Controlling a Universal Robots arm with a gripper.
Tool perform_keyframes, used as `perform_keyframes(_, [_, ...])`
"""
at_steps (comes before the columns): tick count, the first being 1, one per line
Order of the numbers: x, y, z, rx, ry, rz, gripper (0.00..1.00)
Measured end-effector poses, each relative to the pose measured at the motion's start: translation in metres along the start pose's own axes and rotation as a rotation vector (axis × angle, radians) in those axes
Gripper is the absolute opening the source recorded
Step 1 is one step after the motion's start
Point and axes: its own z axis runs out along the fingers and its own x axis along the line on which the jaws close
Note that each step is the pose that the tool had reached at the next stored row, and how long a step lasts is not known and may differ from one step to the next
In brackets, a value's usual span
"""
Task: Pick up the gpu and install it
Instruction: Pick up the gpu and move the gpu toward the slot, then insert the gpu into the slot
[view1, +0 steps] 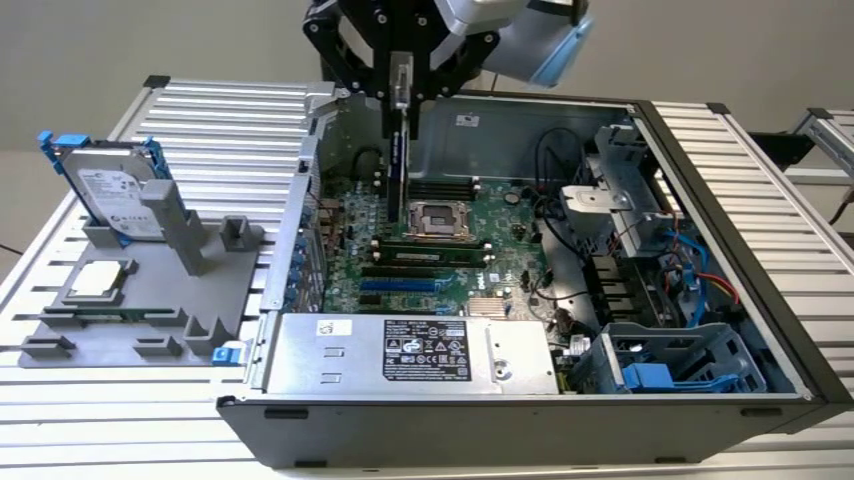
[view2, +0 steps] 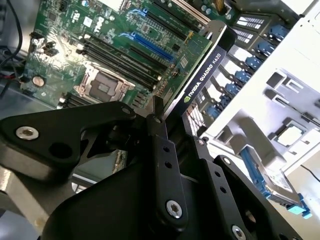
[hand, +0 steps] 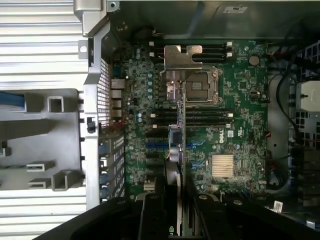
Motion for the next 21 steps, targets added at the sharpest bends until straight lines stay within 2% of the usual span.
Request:
perform_keyframes(10, [-0.0176, 0.0011, 0.0004, 0.0000, 0.0001, 0.000, 0.00])
perform_keyframes(21, [-0.0212, 0.0013, 0.0004, 0.0001, 0.0001, 0.000, 0.00])
